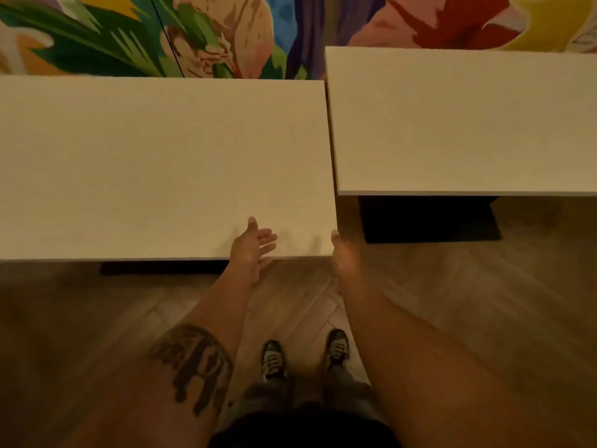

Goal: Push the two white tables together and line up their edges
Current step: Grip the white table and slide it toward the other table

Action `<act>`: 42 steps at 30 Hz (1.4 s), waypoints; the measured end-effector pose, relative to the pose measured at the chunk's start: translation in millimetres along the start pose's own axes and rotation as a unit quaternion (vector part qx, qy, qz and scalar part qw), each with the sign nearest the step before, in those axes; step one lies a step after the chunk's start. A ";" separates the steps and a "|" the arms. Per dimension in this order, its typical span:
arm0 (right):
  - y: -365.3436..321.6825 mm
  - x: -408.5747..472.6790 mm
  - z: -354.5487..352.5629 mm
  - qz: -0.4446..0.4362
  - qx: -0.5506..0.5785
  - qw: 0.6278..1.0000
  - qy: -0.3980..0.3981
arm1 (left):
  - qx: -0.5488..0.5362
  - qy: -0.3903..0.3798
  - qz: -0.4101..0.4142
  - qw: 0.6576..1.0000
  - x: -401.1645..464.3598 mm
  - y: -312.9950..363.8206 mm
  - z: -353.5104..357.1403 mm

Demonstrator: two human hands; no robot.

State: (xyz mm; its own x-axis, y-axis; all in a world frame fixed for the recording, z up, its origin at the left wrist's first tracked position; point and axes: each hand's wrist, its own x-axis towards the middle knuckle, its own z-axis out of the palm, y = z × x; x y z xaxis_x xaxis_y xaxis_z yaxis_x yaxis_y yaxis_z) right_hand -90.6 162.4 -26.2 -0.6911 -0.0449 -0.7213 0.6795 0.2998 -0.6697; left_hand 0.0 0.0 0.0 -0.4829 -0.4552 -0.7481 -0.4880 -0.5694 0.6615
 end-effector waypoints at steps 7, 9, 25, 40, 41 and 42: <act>34.1 26.0 7.9 0.106 0.231 0.966 -0.047 | -0.156 0.062 -0.117 0.979 28.4 -48.5 -6.1; 37.8 26.5 14.6 0.114 0.265 0.955 -0.062 | -0.149 0.033 -0.162 0.975 35.5 -51.1 -5.3; 42.2 60.7 45.8 0.093 0.283 0.954 0.043 | -0.276 0.134 -0.091 0.947 75.3 -43.2 19.0; -13.0 125.4 53.3 0.032 0.286 0.957 0.035 | -0.318 0.110 -0.069 0.939 120.5 -0.3 58.4; -17.7 128.7 55.5 0.030 0.285 0.957 0.035 | -0.318 0.107 -0.067 0.940 123.8 3.0 59.4; -22.3 132.9 57.3 0.031 0.283 0.958 0.035 | -0.320 0.103 -0.065 0.940 127.2 6.3 60.2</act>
State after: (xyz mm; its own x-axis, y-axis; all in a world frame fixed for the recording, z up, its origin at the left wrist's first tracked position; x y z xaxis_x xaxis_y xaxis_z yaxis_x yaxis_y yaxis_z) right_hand -183.5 95.1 -117.2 -0.6471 0.0262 -0.7619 0.7304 -0.2651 -0.6295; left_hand -108.2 -20.3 -87.8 -0.2667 -0.4394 -0.8578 0.0365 -0.8940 0.4466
